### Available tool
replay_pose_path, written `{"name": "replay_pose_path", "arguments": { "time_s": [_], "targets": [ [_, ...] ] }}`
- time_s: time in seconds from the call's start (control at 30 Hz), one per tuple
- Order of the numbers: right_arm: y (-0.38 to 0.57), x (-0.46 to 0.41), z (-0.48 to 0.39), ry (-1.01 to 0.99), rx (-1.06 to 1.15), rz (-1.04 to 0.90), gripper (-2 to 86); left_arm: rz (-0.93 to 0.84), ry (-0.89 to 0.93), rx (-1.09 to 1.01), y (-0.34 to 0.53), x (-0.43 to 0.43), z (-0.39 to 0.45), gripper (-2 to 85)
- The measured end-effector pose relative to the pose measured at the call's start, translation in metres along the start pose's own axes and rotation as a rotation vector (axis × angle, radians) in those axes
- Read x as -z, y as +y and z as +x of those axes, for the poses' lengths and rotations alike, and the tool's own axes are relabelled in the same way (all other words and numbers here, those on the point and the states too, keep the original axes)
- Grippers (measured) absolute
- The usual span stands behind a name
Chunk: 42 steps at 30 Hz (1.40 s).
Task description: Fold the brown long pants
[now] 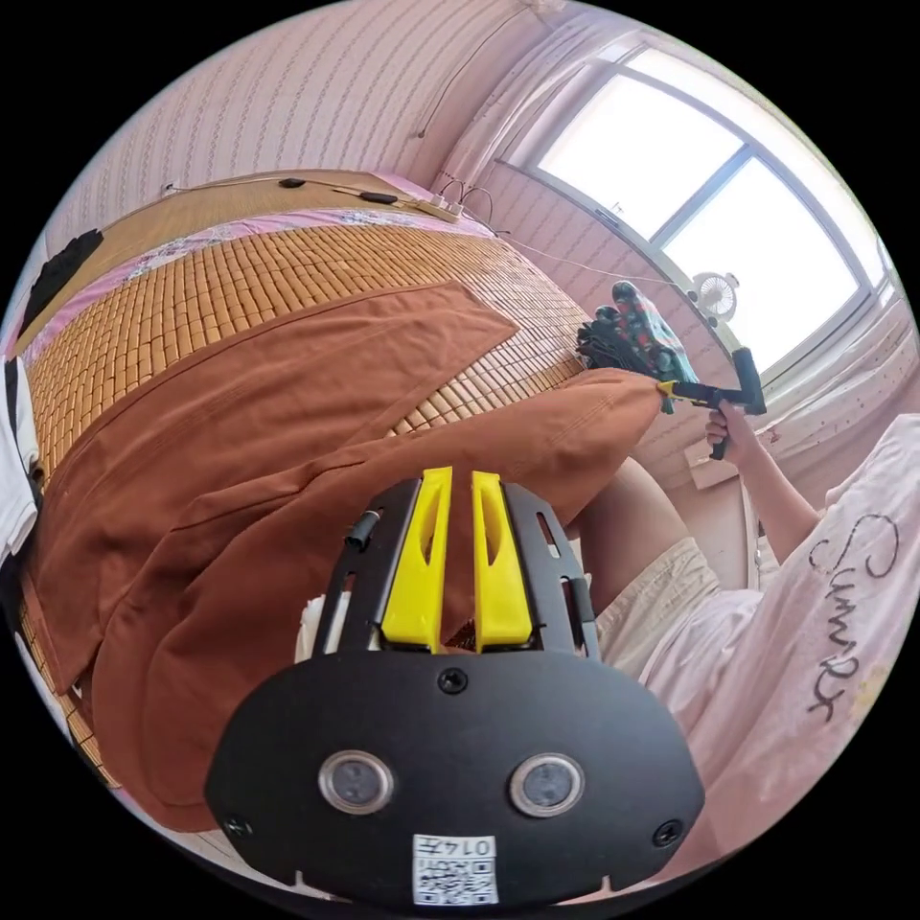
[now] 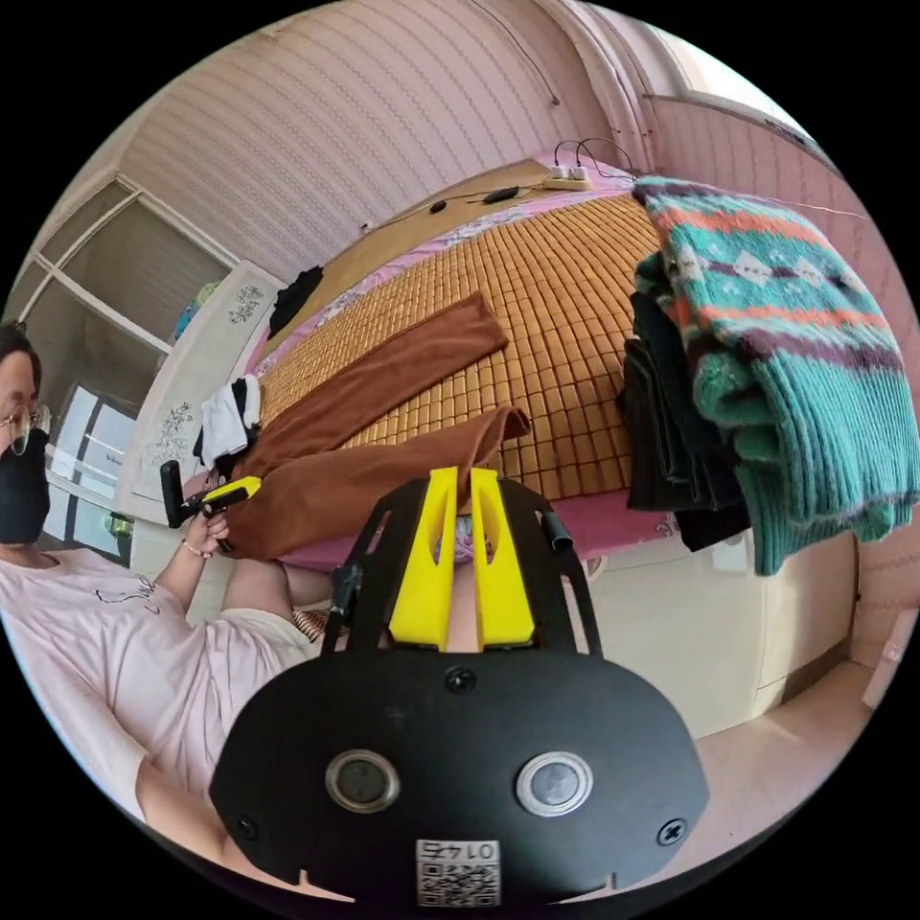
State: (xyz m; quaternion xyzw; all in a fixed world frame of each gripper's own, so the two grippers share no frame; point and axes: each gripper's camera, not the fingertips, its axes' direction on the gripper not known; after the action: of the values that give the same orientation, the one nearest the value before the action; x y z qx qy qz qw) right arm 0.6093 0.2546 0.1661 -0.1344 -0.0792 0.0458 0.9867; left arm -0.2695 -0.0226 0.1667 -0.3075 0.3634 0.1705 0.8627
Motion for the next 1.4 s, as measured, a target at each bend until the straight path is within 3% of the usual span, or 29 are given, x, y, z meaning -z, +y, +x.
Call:
{"name": "replay_pose_path", "arguments": {
  "time_s": [0.1,0.33,0.4,0.5,0.53,0.63,0.8,0.87,1.17,1.27,1.4],
  "targets": [
    [0.019,-0.046,0.036,0.183,-0.125,-0.216,4.3,-0.087,-0.04,-0.011,-0.005,-0.021,0.002,4.7],
    [-0.037,-0.078,0.004,0.186,0.014,-0.075,14.4,-0.193,-0.176,-0.105,-0.039,-0.072,0.02,5.9],
    [-0.051,-0.096,0.003,0.189,0.024,-0.106,14.3,-0.217,-0.23,-0.134,-0.046,-0.09,0.026,6.8],
    [-0.062,-0.114,0.004,0.165,0.019,-0.139,7.0,-0.383,-0.315,-0.177,-0.046,-0.134,0.029,7.8],
    [-0.065,-0.106,0.0,0.154,0.037,-0.101,4.5,-0.315,-0.306,-0.195,-0.044,-0.132,0.033,7.1],
    [-0.08,-0.083,-0.013,0.14,0.085,-0.029,1.5,-0.352,-0.326,-0.25,-0.046,-0.138,0.043,1.1],
    [-0.116,-0.084,-0.026,0.212,0.114,-0.05,0.1,-0.247,-0.448,-0.253,-0.057,-0.134,0.05,-0.8],
    [-0.125,-0.101,-0.021,0.31,0.063,-0.091,0.0,-0.284,-0.411,-0.208,-0.053,-0.147,0.039,-0.9],
    [-0.103,-0.081,-0.067,0.199,0.117,-0.075,4.0,-0.2,-0.315,-0.1,-0.045,-0.121,0.032,-0.7],
    [-0.105,-0.098,-0.076,0.26,0.12,-0.125,1.1,-0.263,-0.343,-0.139,-0.04,-0.13,0.029,-0.8],
    [-0.114,-0.11,-0.091,0.308,0.134,-0.185,-0.3,-0.212,-0.316,-0.112,-0.036,-0.119,0.021,-0.8]
  ]
}}
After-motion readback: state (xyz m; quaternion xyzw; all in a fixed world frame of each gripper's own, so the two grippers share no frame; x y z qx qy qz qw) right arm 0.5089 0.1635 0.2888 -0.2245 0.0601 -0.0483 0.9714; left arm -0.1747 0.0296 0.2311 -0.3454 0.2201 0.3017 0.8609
